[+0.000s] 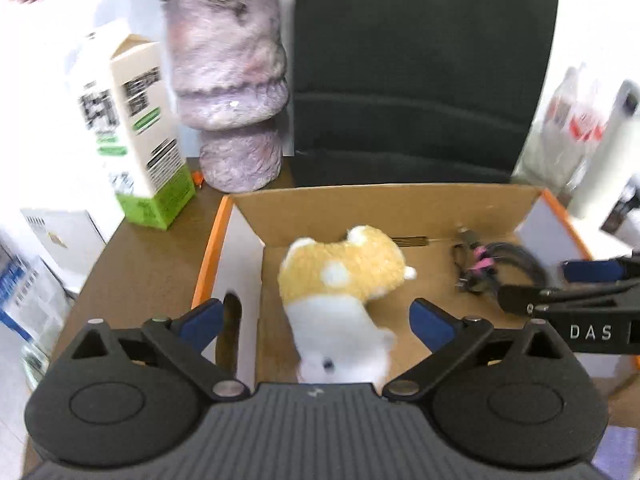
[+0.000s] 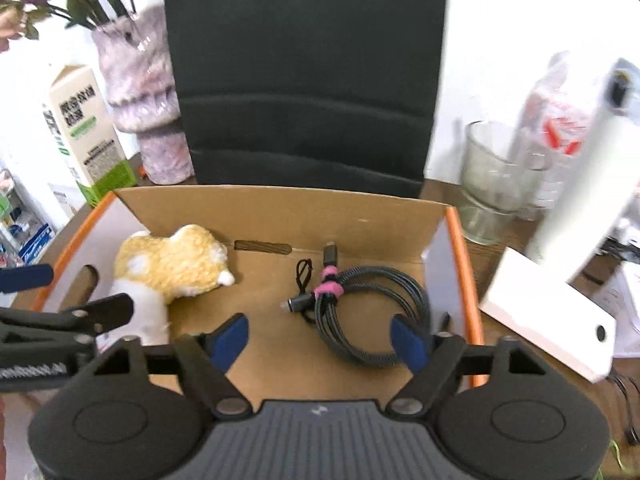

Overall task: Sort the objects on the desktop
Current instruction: 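Carry the sheep into the box and open the left tool while the right tool drops the cable there, then move both tools back over the table toward the crumpled tissue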

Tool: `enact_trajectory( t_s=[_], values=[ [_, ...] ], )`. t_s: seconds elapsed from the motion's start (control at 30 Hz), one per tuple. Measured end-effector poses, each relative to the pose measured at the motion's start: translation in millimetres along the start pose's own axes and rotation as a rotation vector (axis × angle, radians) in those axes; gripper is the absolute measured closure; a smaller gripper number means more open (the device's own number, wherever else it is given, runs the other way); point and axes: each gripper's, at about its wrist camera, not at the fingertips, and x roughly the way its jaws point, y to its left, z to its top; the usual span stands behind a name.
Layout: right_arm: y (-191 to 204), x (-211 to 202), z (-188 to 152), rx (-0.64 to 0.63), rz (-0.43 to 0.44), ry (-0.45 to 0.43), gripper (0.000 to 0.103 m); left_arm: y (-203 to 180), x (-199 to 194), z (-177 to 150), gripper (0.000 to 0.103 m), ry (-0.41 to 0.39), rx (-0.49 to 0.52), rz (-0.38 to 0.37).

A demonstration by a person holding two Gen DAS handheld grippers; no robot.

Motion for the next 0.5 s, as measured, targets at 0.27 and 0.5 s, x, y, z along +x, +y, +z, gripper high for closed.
enact_trajectory(
  t_s=[0.27, 0.5],
  values=[
    [-3, -88, -63, 0.046, 0.057, -0.122, 0.021, -1, -88, -67, 0.0, -0.139, -0.068, -0.127],
    [11, -177, -163, 0.073, 0.043, -0.301, 0.014, -6, -169, -165, 0.0, -0.296, -0.048, -0.156]
  ],
)
